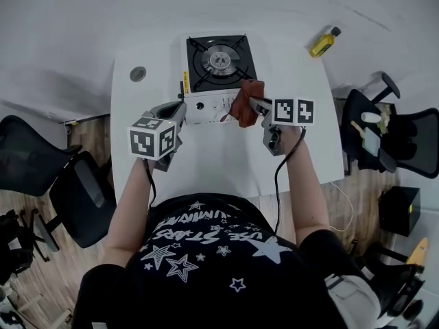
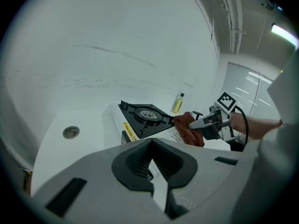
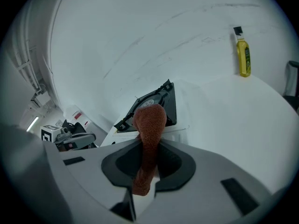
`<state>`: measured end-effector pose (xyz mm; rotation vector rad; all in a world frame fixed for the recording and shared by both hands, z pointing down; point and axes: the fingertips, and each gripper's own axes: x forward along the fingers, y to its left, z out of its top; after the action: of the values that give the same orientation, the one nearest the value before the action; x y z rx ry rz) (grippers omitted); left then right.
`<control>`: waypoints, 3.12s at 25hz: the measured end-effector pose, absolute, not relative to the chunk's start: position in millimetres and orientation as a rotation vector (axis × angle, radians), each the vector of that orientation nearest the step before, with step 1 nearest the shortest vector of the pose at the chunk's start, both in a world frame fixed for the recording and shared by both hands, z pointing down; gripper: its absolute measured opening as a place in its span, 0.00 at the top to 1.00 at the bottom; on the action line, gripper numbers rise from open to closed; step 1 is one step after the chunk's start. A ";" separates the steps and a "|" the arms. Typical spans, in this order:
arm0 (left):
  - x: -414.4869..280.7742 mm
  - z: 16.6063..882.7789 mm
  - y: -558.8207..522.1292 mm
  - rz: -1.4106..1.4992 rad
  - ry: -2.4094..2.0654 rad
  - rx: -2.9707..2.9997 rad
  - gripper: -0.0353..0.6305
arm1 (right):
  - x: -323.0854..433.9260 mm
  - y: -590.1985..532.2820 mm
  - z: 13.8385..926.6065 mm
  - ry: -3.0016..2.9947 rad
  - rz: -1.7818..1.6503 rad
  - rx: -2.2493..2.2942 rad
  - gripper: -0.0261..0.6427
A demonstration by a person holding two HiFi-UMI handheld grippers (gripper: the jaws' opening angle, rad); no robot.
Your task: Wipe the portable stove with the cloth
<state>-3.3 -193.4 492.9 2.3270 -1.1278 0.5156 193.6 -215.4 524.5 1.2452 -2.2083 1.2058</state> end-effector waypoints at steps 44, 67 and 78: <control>-106.9 479.2 -108.5 0.567 -0.720 2.520 0.94 | 86.0 -82.6 482.3 -2.123 1.214 1.728 0.87; -193.0 478.9 -20.6 0.543 -0.532 2.561 0.94 | -31.6 36.3 498.5 -1.988 1.264 1.833 0.87; -176.8 473.4 -4.6 0.538 -0.510 2.581 0.94 | -38.0 51.3 494.1 -2.011 1.235 1.816 0.87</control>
<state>-176.8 -4.6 473.4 2.5808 -0.5096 0.5384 -38.0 51.3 494.1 1.8161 -2.0106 1.2349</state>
